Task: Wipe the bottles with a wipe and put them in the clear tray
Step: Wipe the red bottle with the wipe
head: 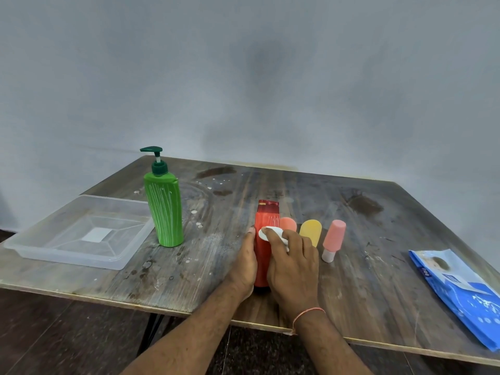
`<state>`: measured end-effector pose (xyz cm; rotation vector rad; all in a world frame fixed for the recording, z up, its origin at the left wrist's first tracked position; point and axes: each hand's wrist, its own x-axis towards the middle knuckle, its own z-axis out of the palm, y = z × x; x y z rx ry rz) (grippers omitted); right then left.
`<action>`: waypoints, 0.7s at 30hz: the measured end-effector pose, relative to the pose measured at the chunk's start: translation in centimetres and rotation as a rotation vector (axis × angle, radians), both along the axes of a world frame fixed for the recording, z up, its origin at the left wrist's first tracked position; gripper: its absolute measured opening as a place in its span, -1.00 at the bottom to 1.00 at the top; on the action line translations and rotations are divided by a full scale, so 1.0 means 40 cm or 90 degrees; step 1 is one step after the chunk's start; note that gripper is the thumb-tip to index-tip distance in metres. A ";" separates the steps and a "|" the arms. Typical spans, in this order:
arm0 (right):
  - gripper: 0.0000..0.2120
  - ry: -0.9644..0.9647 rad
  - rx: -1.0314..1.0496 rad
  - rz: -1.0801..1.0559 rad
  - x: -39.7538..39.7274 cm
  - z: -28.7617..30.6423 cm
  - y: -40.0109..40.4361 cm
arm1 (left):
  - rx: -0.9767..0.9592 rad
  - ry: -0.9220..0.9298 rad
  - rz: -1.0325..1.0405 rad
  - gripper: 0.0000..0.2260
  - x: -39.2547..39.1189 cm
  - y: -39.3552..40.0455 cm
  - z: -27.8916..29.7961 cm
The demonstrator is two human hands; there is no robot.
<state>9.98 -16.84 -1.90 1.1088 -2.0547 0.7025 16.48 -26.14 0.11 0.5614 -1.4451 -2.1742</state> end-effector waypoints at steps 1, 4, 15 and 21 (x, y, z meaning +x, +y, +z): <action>-0.55 -0.004 -0.001 -0.006 -0.001 0.000 -0.003 | -0.002 -0.001 0.003 -0.42 0.000 0.000 -0.001; -0.53 0.008 0.021 0.004 0.003 0.003 -0.005 | -0.004 0.001 0.005 -0.45 0.002 0.002 0.002; -0.55 0.030 0.023 -0.003 0.012 0.007 -0.010 | -0.004 0.000 0.002 -0.45 0.002 -0.001 0.000; -0.59 0.057 0.030 -0.013 0.000 0.023 0.002 | 0.001 -0.003 0.005 -0.45 0.001 0.001 -0.005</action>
